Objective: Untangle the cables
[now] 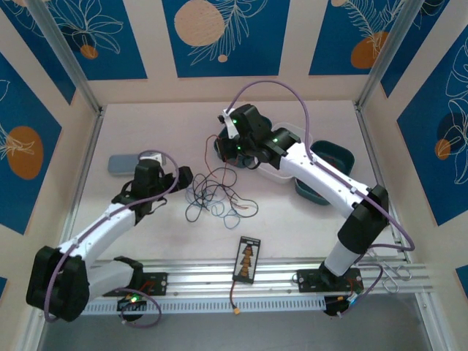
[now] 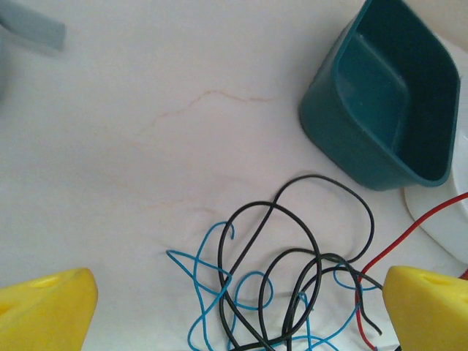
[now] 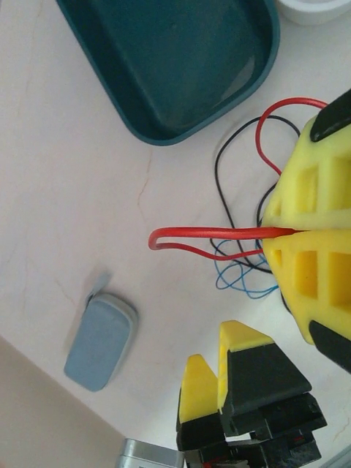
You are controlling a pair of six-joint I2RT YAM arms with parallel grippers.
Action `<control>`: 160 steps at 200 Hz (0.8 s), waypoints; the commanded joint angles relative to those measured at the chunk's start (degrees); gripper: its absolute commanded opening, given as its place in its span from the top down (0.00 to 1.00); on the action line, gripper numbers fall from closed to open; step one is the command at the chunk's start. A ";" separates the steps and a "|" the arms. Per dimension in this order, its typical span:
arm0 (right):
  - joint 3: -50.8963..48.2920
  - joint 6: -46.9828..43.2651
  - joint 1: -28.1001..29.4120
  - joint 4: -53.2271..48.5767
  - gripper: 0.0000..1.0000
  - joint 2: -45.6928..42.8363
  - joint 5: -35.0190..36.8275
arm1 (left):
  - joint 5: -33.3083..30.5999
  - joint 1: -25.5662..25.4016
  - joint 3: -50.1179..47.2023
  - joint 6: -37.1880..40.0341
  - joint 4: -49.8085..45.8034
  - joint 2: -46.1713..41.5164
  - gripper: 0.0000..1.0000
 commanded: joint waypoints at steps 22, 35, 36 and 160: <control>3.81 -1.60 0.38 1.89 1.00 -3.29 -3.49 | -6.27 0.36 -2.40 3.04 -1.50 -6.70 0.00; 4.39 -1.63 0.38 1.91 1.00 -3.70 -3.92 | -6.84 0.38 -3.09 3.32 -1.11 -8.31 0.00; 4.40 -1.66 0.38 1.89 1.00 -3.72 -3.98 | -6.85 0.39 -3.07 3.31 -1.03 -8.42 0.00; 8.70 -4.35 0.28 1.03 1.00 -9.76 -2.93 | -7.44 0.39 -5.33 3.65 0.56 -11.78 0.00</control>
